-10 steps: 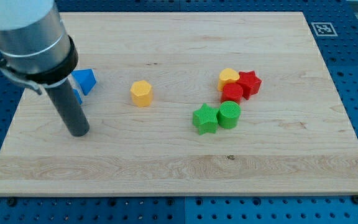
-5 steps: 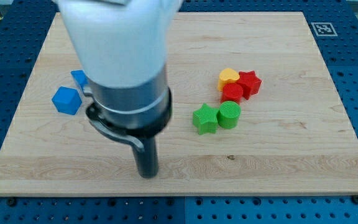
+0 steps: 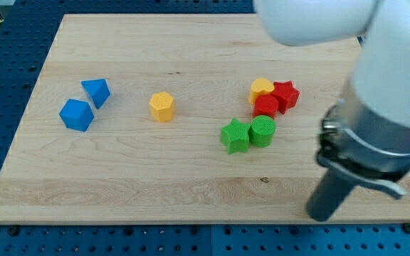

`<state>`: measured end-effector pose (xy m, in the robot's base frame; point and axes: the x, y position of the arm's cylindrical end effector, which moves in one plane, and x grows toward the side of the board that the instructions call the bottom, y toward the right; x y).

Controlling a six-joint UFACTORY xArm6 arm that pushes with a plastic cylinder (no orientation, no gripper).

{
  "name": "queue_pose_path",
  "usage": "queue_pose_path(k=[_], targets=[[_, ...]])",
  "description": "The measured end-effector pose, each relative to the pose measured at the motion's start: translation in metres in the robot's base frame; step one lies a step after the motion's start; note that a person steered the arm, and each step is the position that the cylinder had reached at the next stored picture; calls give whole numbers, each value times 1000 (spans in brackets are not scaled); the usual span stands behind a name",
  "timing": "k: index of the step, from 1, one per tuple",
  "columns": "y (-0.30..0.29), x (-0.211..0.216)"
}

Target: Move your arm right to the green circle

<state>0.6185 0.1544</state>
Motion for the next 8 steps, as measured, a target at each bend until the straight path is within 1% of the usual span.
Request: queue_pose_path(k=[1,3,4,5,6,8], targets=[[-1,-5],[-1,-36],[11,-50],[11,-63],[11,-80],[8,-131]])
